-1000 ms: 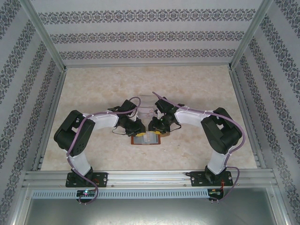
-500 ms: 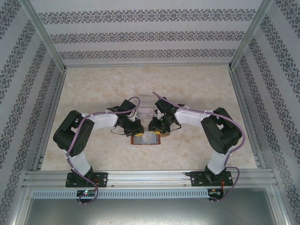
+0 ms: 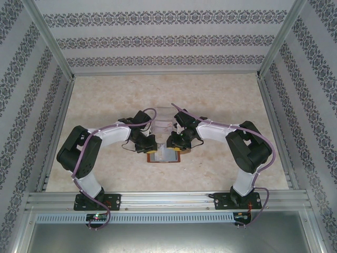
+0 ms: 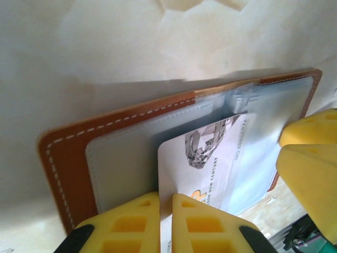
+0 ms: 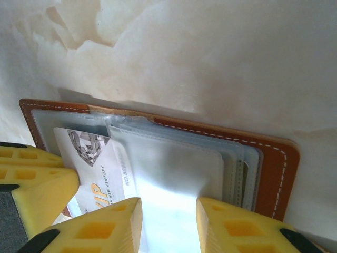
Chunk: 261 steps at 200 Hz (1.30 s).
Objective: Take the credit cards out of the card holder
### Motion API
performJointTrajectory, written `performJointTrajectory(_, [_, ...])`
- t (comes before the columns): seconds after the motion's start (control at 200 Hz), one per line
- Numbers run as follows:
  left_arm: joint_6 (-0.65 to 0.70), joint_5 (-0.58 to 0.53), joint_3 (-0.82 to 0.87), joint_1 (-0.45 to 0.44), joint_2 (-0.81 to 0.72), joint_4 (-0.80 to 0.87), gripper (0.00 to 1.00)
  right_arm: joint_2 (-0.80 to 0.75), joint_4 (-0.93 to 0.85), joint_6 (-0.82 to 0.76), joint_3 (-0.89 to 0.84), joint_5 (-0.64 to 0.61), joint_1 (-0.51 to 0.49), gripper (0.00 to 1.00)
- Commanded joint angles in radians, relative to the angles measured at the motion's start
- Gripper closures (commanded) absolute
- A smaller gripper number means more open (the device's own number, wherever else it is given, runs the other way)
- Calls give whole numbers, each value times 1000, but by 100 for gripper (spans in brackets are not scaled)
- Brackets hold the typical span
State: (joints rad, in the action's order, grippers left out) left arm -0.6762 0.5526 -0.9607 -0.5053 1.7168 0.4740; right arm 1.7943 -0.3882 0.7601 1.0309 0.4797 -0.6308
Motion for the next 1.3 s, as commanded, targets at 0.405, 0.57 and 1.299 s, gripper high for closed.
performJointTrajectory(0.405, [52,-71,-33,13,-37,124,89,6,-21,2,-7,-1,0,65])
performJointTrajectory(0.57, [51,-75,-39,14,-34,124,89,7,-24,1,-5,0,2,65])
performJointTrajectory(1.299, [5,72,-29,8,-22,17,85,7,-29,1,0,0,-2,65])
